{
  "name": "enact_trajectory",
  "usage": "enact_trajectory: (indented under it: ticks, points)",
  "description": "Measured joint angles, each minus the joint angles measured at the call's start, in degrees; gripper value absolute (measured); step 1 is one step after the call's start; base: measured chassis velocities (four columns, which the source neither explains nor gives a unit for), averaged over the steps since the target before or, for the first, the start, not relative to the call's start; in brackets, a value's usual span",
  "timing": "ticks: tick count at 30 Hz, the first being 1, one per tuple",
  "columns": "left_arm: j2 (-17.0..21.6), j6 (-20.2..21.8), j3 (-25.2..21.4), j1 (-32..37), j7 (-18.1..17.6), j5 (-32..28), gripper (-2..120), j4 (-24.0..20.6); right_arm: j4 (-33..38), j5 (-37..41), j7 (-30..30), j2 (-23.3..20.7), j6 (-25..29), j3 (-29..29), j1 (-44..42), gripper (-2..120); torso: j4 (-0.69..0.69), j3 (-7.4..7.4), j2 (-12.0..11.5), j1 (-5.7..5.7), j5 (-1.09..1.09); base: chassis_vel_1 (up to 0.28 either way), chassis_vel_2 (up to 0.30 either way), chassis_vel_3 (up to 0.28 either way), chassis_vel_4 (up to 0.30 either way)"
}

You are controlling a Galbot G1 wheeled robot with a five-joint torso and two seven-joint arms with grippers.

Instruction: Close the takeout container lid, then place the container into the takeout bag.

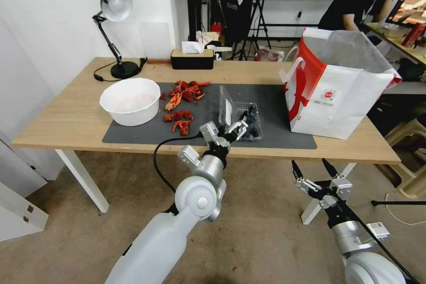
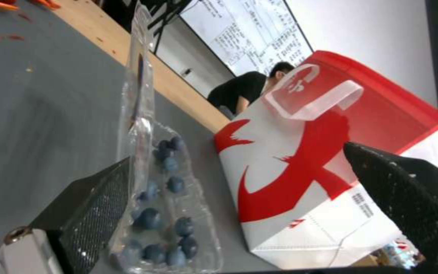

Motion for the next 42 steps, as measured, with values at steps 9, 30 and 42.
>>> enact_trajectory:
  ticks: [9,30,42]
  points:
    - [1.0,0.4,1.0,-3.0,2.1,-2.4,100,1.7,-0.4,0.2,-0.1,0.0,0.2,0.7,-0.4,100,-0.01,0.0,0.0,0.0,0.0,0.0,0.0,0.0,0.0]
    - [4.2,1.0,6.1,-8.2,17.1,0.0,100,7.5,-1.5,0.5,-0.2,-0.1,0.4,1.0,0.1,100,0.0,0.0,0.0,0.0,0.0,0.0,0.0,0.0,0.0]
    - [5.2,0.7,11.4,-13.7,23.0,3.5,100,12.8,-1.8,0.4,-0.3,-0.2,0.9,1.3,-0.4,100,0.0,0.0,0.0,0.0,0.0,0.0,0.0,0.0,0.0]
